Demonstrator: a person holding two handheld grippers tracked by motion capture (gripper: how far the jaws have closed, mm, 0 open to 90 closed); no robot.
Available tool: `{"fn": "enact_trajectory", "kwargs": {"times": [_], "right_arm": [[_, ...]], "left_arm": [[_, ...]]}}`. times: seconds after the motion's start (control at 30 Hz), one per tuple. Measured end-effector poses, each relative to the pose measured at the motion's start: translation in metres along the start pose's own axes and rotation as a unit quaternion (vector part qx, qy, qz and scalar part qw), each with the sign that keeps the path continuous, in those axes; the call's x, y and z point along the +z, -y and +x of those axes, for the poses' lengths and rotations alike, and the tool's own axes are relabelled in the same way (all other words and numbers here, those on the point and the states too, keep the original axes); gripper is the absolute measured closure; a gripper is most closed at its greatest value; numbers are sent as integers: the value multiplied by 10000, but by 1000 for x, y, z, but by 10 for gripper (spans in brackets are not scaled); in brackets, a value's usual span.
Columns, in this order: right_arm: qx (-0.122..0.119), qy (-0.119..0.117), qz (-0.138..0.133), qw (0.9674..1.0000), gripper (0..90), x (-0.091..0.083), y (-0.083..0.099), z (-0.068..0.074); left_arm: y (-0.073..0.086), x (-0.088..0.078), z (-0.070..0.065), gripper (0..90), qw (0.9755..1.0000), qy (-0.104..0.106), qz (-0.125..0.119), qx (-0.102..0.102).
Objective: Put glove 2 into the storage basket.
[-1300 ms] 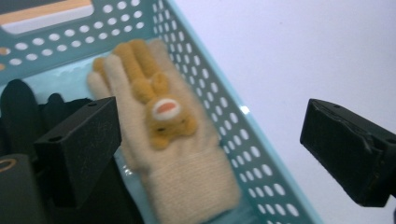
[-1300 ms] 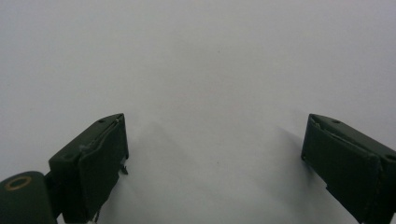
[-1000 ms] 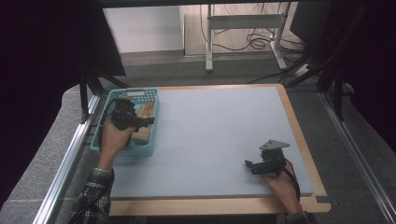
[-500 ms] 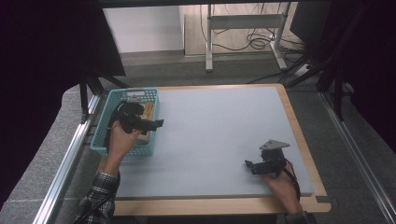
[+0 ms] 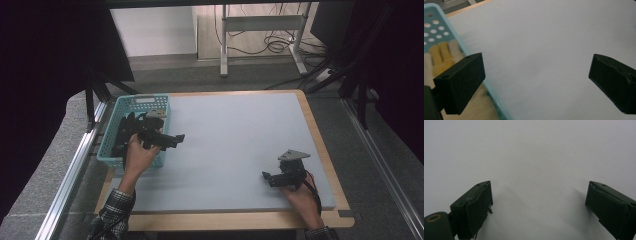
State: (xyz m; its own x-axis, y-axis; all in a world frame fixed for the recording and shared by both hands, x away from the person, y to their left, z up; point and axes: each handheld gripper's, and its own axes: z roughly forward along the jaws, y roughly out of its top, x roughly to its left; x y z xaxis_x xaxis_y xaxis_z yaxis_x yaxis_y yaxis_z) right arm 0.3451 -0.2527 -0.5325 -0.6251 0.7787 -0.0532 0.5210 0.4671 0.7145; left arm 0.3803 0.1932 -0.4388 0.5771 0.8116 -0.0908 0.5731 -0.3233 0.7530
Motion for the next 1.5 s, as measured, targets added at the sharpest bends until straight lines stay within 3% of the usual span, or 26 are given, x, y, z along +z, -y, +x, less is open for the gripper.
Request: {"fn": "enact_trajectory", "kwargs": {"times": [0.43, 0.83, 1.1, 1.5], "right_arm": [[6, 3, 3, 10000, 68, 0, 0, 0], [-20, 11, -7, 10000, 68, 0, 0, 0], [-20, 12, -5, 10000, 67, 0, 0, 0], [-20, 11, -7, 10000, 68, 0, 0, 0]], "left_arm": [[1, 13, -32, 11, 9992, 304, -68, 238], [8, 28, -69, 5, 9963, 701, -101, 481], [20, 38, -83, 0, 9943, 921, -90, 533], [45, 54, -94, 0, 9929, 1019, 69, 603]]}}
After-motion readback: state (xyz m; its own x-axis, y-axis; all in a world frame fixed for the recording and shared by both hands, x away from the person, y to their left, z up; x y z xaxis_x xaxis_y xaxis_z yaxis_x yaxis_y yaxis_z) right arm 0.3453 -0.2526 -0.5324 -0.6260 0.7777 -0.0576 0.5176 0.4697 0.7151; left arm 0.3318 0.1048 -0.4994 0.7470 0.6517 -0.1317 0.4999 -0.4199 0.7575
